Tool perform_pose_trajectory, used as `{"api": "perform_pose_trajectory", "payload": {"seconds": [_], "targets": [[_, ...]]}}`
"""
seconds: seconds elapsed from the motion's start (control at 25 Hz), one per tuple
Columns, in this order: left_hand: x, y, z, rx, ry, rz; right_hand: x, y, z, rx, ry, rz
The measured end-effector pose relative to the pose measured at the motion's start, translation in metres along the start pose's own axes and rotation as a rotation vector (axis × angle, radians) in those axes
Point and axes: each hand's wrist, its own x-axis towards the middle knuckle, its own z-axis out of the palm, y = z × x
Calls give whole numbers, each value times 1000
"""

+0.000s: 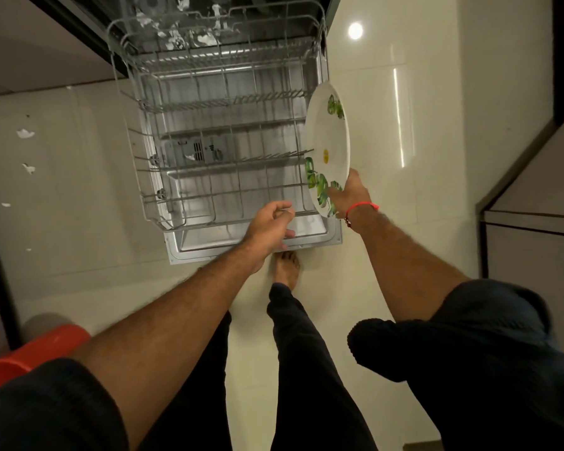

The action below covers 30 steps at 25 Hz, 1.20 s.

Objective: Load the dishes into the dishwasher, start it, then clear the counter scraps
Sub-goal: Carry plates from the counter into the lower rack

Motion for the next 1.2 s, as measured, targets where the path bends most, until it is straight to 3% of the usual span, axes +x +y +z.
{"api": "perform_pose_trajectory", "payload": {"seconds": [0.2,0.32,0.44,0.68,0.96,1.2], "targets": [[-30,14,-17,-32,25,58,-35,4,-4,140,212,-169],[-68,18,-38,-27,50,108,-73,-11,-9,63,235,-223],[-119,14,-71,-41,92,154,-125,-37,-7,-18,145,-272],[-222,-28,-171,-173,260,234,-247,-122,51,-131,-183,-482],[-330,-130,-339,-461,526,324,-417,-243,211,-110,-371,-782],[-423,-219,-490,-522,797,422,-557,-321,360,-218,-582,-1049]]}}
